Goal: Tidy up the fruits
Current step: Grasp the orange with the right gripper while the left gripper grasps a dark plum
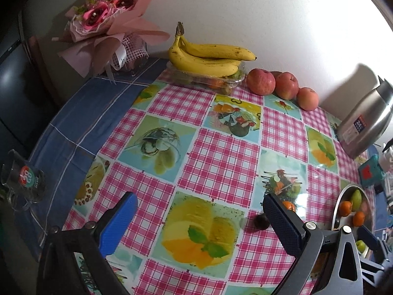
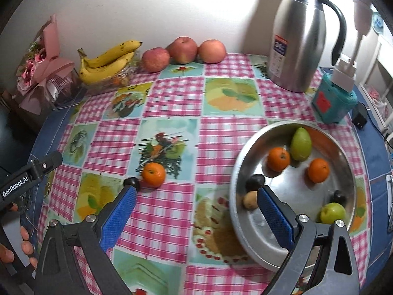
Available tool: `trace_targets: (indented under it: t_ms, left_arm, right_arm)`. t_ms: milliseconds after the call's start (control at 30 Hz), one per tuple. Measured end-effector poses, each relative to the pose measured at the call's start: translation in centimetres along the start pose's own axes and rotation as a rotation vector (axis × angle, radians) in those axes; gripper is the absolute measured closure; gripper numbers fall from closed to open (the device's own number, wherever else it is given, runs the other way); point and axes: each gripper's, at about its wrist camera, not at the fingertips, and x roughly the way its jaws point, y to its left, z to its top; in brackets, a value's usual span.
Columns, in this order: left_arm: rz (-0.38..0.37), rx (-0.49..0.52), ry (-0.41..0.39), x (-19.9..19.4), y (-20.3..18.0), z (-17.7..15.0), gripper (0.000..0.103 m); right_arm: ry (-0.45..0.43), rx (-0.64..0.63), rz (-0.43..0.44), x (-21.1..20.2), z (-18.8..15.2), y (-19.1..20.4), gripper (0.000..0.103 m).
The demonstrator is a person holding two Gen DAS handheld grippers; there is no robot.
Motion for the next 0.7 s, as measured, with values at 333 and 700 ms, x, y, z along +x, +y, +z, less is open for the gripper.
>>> trace_targets:
  t_ms: [333,700]
  left_arm:
    - [-0.052,0.0,0.116,4.3,-1.3,-0.8,0.0]
    - [-0.03,-0.02,0.224,8.7,-1.5,-1.9,0.0]
  right_arm:
    - [0.018,-0.027,0.029,2.1,-0.1,1.7,0.014]
    - [0.088,-0.032,0.03,5.8,-0.4,2.3,0.016]
